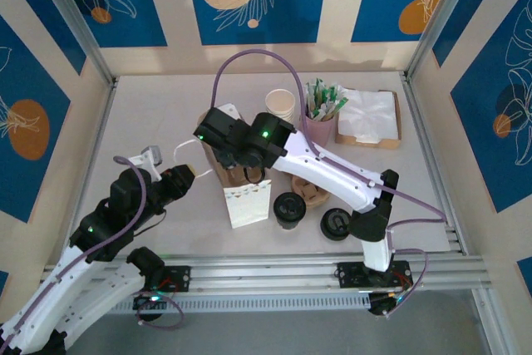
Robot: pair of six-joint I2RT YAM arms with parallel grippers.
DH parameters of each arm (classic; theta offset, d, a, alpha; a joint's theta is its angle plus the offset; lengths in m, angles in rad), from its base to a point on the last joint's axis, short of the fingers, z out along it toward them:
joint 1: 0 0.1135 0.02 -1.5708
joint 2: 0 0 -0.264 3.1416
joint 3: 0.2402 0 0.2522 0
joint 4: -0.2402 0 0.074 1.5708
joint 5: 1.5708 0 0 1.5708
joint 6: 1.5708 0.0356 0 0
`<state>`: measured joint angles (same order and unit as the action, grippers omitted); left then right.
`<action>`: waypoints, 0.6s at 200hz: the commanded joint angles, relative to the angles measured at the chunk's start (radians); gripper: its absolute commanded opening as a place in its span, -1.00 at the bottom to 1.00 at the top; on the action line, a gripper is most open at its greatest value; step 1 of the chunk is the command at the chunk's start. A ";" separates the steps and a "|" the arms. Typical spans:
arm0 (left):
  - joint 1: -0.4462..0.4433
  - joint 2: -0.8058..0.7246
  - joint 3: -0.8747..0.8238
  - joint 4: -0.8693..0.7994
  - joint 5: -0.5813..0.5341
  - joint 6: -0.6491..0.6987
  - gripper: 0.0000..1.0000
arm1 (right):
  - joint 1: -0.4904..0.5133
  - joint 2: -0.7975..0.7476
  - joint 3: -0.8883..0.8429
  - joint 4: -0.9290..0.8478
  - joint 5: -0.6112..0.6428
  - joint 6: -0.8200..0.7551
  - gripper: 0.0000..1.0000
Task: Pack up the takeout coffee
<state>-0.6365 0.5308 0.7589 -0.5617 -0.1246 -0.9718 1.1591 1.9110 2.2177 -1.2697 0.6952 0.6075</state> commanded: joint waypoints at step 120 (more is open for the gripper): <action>-0.008 -0.015 -0.009 -0.017 -0.033 -0.015 -0.55 | -0.011 0.068 0.021 -0.102 -0.036 0.044 -0.51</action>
<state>-0.6365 0.5262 0.7589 -0.5632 -0.1379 -0.9718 1.1553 1.9640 2.2272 -1.3205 0.6765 0.6266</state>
